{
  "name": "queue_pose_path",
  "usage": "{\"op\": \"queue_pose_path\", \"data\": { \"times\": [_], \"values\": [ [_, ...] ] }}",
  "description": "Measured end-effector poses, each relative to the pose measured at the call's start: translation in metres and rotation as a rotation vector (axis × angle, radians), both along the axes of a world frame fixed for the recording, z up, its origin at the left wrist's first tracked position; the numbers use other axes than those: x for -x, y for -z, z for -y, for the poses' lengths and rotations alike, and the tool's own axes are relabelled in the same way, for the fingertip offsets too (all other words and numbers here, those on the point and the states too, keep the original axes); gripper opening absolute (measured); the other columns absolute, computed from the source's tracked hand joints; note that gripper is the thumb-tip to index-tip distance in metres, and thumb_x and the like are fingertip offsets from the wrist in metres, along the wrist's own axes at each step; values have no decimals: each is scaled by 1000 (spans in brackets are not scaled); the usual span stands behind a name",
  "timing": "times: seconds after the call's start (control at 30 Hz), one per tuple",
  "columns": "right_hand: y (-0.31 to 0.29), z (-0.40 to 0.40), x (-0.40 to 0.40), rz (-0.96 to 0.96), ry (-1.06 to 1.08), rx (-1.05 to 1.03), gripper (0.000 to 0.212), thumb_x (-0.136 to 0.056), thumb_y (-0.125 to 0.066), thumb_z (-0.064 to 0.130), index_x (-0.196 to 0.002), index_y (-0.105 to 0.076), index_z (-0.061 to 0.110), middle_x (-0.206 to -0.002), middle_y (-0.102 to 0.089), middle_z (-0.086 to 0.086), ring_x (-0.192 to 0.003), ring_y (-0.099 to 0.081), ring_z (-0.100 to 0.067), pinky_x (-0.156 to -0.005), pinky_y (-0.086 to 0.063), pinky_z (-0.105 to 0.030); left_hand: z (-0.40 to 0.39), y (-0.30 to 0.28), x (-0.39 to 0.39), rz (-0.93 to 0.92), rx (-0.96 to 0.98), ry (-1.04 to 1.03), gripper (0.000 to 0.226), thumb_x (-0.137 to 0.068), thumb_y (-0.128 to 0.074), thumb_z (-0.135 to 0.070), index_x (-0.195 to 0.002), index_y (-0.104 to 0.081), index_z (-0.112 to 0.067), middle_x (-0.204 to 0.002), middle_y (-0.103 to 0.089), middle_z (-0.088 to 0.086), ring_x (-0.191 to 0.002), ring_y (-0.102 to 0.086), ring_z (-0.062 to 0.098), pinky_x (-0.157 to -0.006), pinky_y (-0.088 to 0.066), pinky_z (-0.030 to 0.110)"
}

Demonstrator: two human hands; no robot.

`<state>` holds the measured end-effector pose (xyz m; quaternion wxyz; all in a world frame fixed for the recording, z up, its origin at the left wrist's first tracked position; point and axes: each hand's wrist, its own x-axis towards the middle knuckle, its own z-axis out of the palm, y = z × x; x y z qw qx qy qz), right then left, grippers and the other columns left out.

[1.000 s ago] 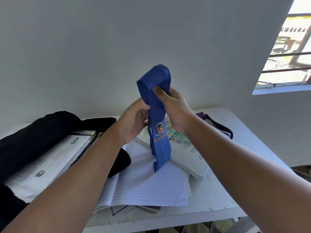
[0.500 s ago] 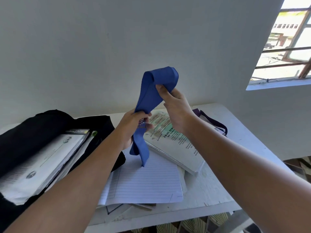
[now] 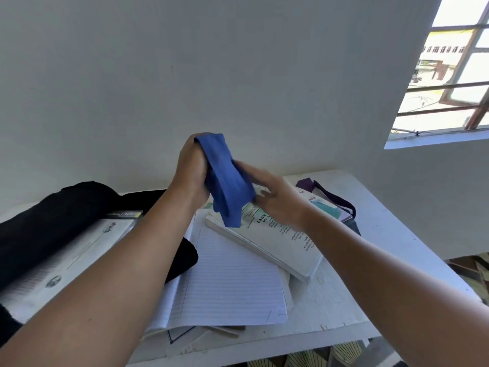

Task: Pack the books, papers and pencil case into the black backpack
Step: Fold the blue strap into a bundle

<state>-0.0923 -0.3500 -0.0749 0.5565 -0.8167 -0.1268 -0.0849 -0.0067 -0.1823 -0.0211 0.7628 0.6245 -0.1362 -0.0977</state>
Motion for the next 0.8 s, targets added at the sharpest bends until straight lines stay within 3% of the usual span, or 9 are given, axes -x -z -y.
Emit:
{"op": "queue_pose_path", "data": {
  "times": [0.1,0.2,0.3,0.37,0.47,0.6,0.73,0.8],
  "values": [
    [6,4,2,-74,90,16,90,-84,-36,-23,-144,-44,43,-138,-57,5,-135,-48,0,-87,-47,-12,-5,-6,2,139,-213,-128,32,-97,-33,1,-70,-30,-16,-54,-30,1,-41,-34,8,-50,-33,25],
    [-2,3,-3,-34,201,-209,50,-95,-53,-8,-132,-52,26,-126,-66,-3,-116,-62,-7,-87,-48,-26,-5,-3,10,141,-135,-116,29,-99,-38,-2,-74,-45,-12,-64,-52,0,-52,-49,14,-51,-42,25],
    [-23,-6,-5,-36,145,-316,24,-104,-62,25,-128,-62,21,-116,-74,3,-105,-68,-5,-91,-50,-25,1,-5,24,256,-143,-88,18,-97,-46,2,-94,-58,-12,-85,-65,2,-68,-61,13,-56,-50,23],
    [-32,-14,-7,-40,108,-389,24,-104,-63,30,-125,-65,18,-110,-75,5,-104,-70,-7,-96,-54,-31,5,-6,28,273,-172,-37,16,-96,-51,1,-101,-59,-12,-91,-66,5,-74,-62,16,-59,-51,25],
    [-34,-20,-9,-69,79,-540,21,-101,-68,23,-120,-67,13,-109,-75,-7,-98,-72,-17,-95,-57,-44,7,-9,29,246,-123,-51,26,-93,-50,4,-110,-59,-14,-96,-67,10,-76,-64,21,-60,-53,30],
    [-30,-18,-5,-117,38,-610,23,-98,-72,14,-118,-61,11,-109,-77,-11,-96,-75,-22,-76,-60,-33,6,-14,34,252,-81,-43,36,-94,-48,7,-121,-56,-15,-100,-67,10,-75,-67,20,-63,-55,34],
    [-30,-16,-5,-148,38,-649,52,-93,-78,13,-136,-50,14,-114,-77,-13,-106,-75,-28,-86,-61,-38,8,-14,36,268,-58,0,29,-83,-64,-7,-110,-62,-17,-113,-70,13,-92,-71,27,-80,-60,45],
    [-30,-13,-5,-145,8,-623,55,-94,-77,13,-141,-50,17,-116,-77,-12,-109,-75,-26,-86,-60,-34,9,-13,37,300,-76,34,23,-86,-71,-8,-107,-67,-14,-117,-72,14,-106,-70,35,-89,-59,52]
  ]
}}
